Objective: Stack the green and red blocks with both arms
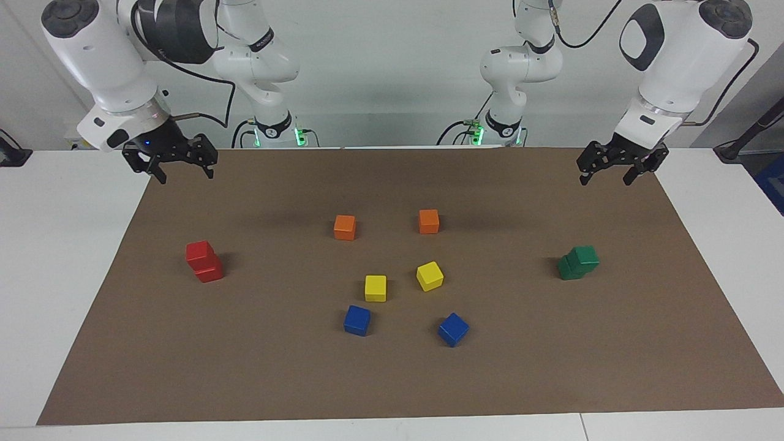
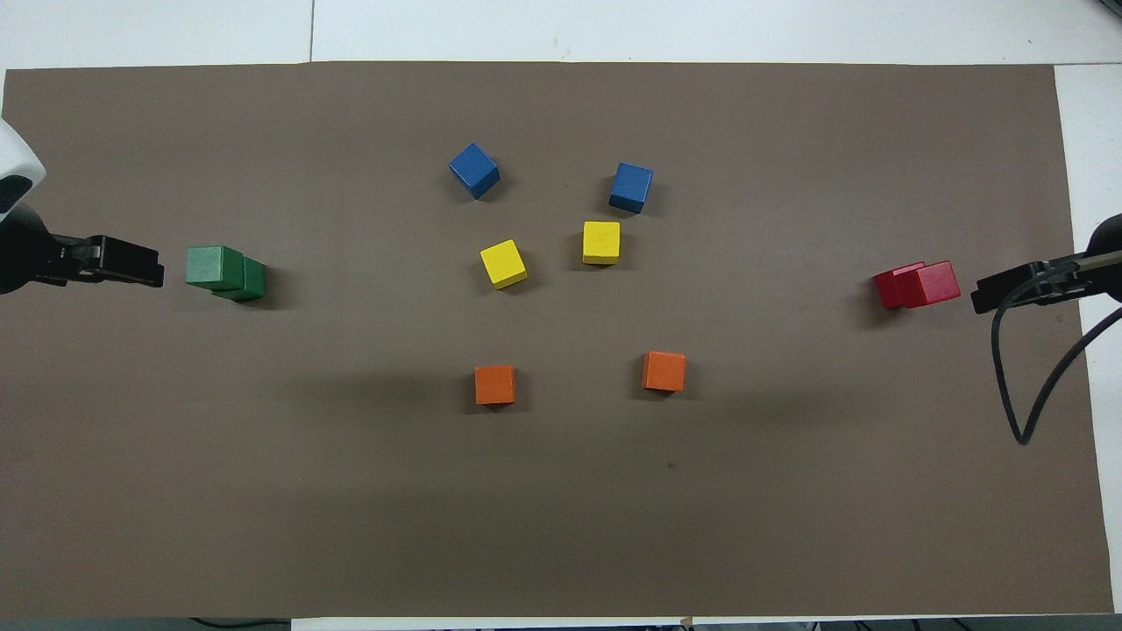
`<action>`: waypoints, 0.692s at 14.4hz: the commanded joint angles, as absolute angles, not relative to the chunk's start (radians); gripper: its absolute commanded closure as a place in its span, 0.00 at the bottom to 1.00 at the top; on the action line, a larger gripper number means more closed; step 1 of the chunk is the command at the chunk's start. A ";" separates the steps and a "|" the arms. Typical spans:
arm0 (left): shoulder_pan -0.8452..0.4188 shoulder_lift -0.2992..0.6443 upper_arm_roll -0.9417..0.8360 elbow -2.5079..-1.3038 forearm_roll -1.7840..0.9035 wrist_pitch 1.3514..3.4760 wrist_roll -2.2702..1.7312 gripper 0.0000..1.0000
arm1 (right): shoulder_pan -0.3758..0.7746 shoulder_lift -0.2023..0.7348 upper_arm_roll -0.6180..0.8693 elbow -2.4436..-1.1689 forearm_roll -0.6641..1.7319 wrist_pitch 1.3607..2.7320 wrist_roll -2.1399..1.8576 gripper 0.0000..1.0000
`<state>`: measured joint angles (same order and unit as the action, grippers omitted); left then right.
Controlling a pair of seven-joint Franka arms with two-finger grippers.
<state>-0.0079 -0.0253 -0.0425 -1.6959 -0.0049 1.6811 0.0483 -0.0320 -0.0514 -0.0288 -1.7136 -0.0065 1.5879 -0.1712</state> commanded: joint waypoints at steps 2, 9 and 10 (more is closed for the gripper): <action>-0.015 -0.029 -0.035 -1.686 -0.003 1.660 0.046 0.00 | -0.052 -0.081 -0.021 -1.707 -0.015 1.549 -0.163 0.00; -0.014 -0.029 -0.035 -1.686 -0.003 1.661 0.046 0.00 | -0.066 -0.084 -0.018 -1.706 -0.029 1.546 -0.161 0.00; -0.014 -0.029 -0.035 -1.686 -0.003 1.661 0.046 0.00 | -0.064 -0.084 -0.018 -1.704 -0.032 1.546 -0.161 0.00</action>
<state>-0.0079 -0.0253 -0.0425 -1.6959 -0.0049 1.6810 0.0483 -0.0516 -0.0782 -0.0289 -1.7093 -0.0153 1.5539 -0.1712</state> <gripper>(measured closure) 0.000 0.000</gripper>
